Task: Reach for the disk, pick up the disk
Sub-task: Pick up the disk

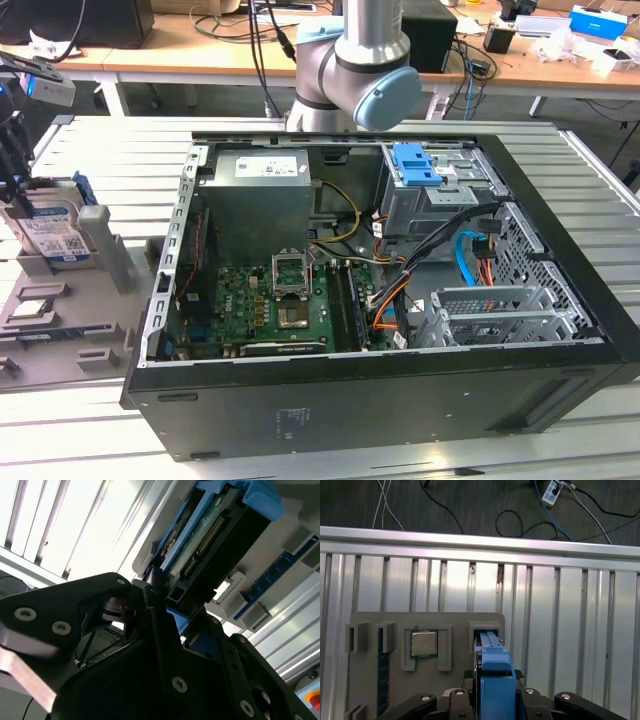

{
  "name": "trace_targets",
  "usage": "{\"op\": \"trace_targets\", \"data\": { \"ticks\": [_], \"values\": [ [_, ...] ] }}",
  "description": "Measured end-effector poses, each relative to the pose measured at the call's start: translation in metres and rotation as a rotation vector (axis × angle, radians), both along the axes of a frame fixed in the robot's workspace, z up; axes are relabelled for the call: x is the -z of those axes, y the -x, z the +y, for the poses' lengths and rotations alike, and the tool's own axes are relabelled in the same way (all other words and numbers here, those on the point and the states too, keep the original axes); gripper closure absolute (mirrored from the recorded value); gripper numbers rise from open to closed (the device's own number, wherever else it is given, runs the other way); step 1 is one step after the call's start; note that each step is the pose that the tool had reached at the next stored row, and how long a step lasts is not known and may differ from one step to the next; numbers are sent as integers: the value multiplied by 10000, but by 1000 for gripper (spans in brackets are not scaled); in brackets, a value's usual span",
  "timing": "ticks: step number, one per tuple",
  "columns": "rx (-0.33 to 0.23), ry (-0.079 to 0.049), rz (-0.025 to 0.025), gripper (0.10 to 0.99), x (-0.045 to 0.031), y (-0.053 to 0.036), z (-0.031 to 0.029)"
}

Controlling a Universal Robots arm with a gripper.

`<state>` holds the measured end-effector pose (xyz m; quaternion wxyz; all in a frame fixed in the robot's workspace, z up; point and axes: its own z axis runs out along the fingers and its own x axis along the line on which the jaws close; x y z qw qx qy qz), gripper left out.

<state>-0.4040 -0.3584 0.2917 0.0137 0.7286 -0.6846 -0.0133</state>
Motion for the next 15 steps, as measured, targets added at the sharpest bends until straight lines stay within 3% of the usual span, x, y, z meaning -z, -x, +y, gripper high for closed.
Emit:
{"op": "trace_targets", "data": {
  "ticks": [15],
  "values": [
    [0,-3,-4,718,0,0,0]
  ]
}}
